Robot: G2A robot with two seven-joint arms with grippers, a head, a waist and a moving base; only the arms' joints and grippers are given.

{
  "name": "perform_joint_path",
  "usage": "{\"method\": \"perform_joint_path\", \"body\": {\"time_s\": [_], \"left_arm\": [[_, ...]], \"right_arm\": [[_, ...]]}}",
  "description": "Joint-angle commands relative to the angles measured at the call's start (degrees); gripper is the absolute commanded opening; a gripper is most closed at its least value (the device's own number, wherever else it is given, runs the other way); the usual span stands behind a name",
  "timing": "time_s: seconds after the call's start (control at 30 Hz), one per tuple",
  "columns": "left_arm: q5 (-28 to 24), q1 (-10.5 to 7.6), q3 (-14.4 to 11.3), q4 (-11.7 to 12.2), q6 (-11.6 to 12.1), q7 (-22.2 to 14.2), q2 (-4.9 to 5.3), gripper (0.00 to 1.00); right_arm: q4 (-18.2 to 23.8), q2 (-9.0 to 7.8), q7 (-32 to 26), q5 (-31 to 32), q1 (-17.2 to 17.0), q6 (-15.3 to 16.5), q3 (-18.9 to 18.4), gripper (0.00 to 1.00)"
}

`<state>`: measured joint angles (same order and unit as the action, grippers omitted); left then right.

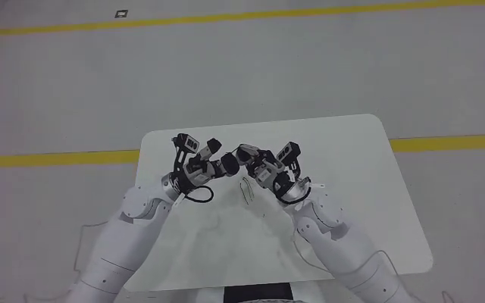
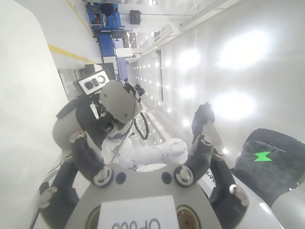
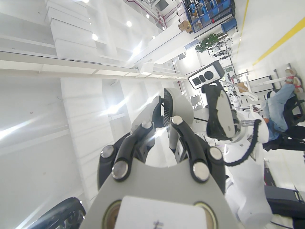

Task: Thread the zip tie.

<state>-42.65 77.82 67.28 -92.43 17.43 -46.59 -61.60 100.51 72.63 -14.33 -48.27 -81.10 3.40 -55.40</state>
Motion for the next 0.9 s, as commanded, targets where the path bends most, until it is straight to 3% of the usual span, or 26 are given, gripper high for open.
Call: {"method": "perform_joint_path", "body": {"time_s": [0.0,0.07,0.13,0.27,0.43,0.87], "left_arm": [[-0.1,-0.24,-0.2,0.2,0.1,0.0,-0.08,1.00],[-0.1,-0.41,-0.3,0.4,0.1,-0.1,-0.13,1.00],[0.0,-0.57,-0.4,0.6,0.0,-0.3,-0.15,0.84],[0.2,-0.76,-0.4,0.8,-0.1,-0.4,-0.20,0.64],[0.4,-0.96,-0.6,1.3,-0.1,-0.2,-0.30,0.51],[1.9,-1.88,-1.3,2.5,-1.1,0.6,-0.52,0.44]], "right_arm": [[-0.2,-0.11,-0.1,3.0,0.2,-0.4,-0.3,0.00],[-0.4,-0.22,-0.4,5.1,0.2,-0.5,-0.8,0.00],[-0.6,-0.43,-1.1,8.0,0.4,-0.7,-1.4,0.00],[-0.7,-0.76,-2.4,12.2,0.5,-0.5,-2.9,0.00],[-1.1,-1.10,-3.7,17.3,0.5,-0.4,-4.1,0.00],[-1.9,-0.92,-3.4,20.4,0.5,0.4,-5.2,0.00]]}}
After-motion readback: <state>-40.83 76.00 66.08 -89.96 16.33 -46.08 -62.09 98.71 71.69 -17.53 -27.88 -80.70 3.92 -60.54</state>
